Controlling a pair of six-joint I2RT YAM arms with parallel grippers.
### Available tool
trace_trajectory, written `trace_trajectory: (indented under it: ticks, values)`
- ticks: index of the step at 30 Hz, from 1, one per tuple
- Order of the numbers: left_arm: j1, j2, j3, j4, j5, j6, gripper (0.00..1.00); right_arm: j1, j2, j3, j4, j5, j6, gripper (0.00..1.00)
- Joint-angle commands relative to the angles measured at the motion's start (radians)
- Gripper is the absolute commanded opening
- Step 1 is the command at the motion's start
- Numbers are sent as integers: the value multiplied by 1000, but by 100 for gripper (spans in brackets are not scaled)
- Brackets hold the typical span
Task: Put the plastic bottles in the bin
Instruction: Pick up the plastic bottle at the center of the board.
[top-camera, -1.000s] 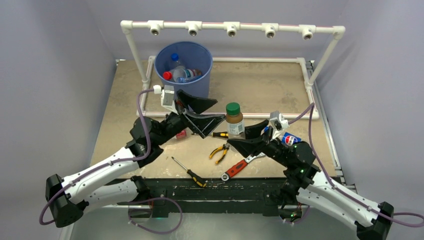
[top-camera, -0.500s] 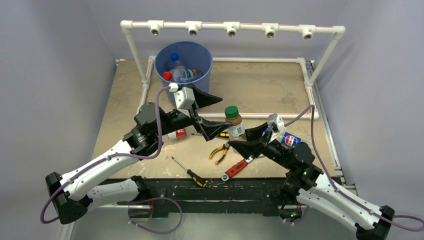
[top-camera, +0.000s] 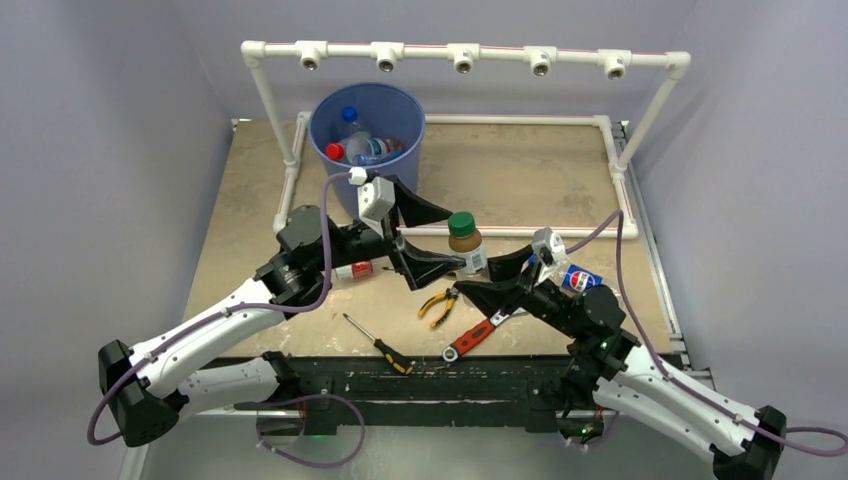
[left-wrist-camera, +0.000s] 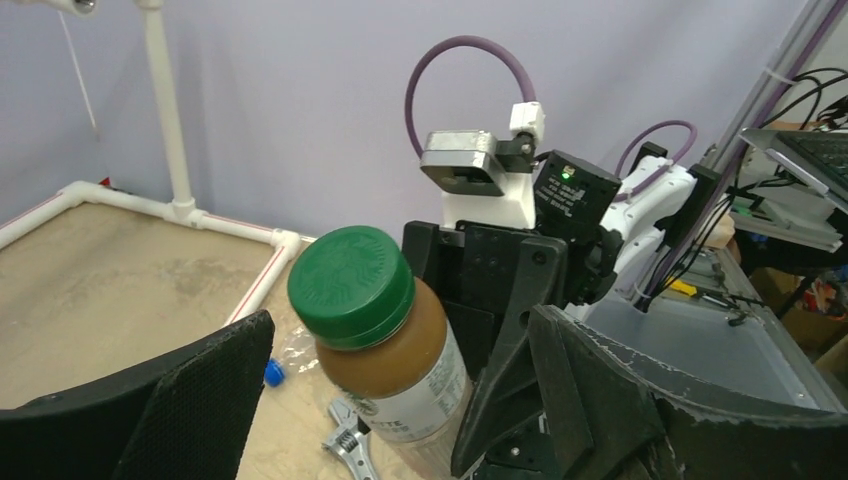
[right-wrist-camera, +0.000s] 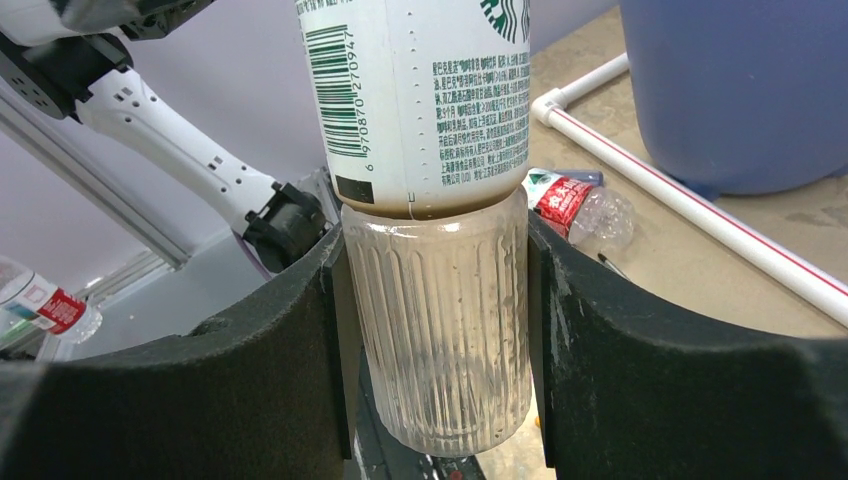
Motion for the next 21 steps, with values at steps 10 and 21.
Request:
trace_trajectory:
  ticks: [10, 21]
  values:
    - [25, 26, -29, 169, 64, -160, 85, 2, 19, -10, 106, -69, -18, 26]
    - [65, 61, -55, 308, 127, -283, 71, 21, 41, -29, 137, -67, -31, 24]
